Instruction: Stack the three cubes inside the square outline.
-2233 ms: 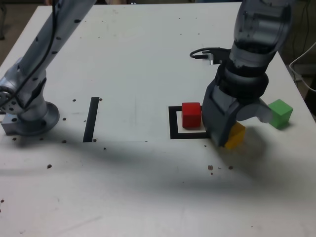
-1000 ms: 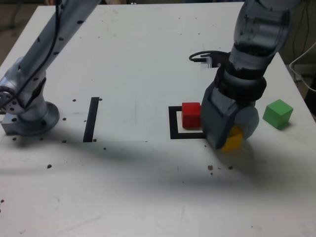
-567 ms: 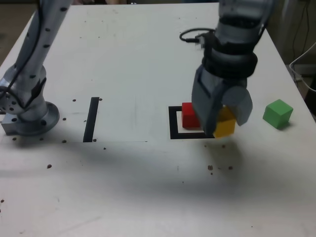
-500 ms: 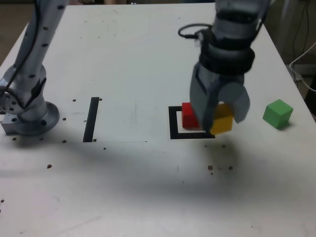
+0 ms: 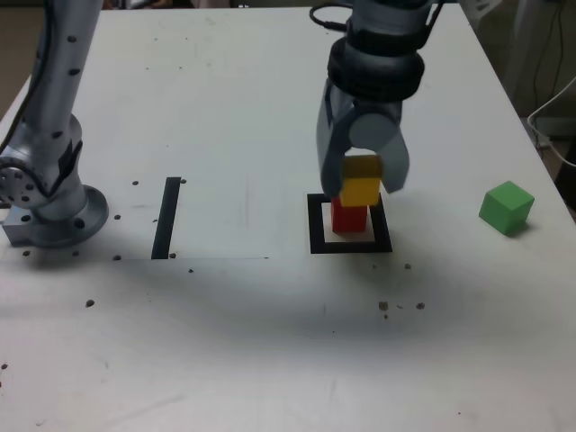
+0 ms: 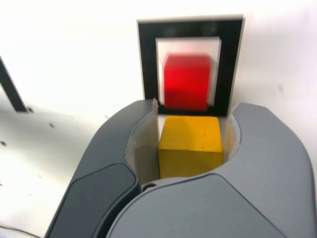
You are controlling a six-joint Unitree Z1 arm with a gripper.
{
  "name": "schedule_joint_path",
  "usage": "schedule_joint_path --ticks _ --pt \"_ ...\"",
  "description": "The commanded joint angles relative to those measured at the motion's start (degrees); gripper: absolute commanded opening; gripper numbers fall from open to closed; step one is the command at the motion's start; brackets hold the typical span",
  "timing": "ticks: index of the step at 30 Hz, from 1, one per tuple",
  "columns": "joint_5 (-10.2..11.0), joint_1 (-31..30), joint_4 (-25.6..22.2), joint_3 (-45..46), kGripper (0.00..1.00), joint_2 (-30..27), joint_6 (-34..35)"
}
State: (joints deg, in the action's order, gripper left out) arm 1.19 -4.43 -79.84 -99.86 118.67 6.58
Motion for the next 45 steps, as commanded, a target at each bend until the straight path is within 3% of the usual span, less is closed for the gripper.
schedule_joint_path --ticks 1,24,30,34,41,45 --pt "0.52 1.04 0.06 0.54 0.28 -0.24 -0.84" --pt "0.88 2.95 4.12 4.96 0.28 0.92 -1.18" --pt "0.84 2.95 4.86 5.40 0.35 1.03 -1.25" --pt "0.88 2.95 4.98 5.60 0.46 1.08 -1.25" --pt "0.99 2.96 4.89 6.02 0.93 1.05 -1.23" --pt "0.96 2.96 4.77 5.96 0.99 0.88 -1.22"
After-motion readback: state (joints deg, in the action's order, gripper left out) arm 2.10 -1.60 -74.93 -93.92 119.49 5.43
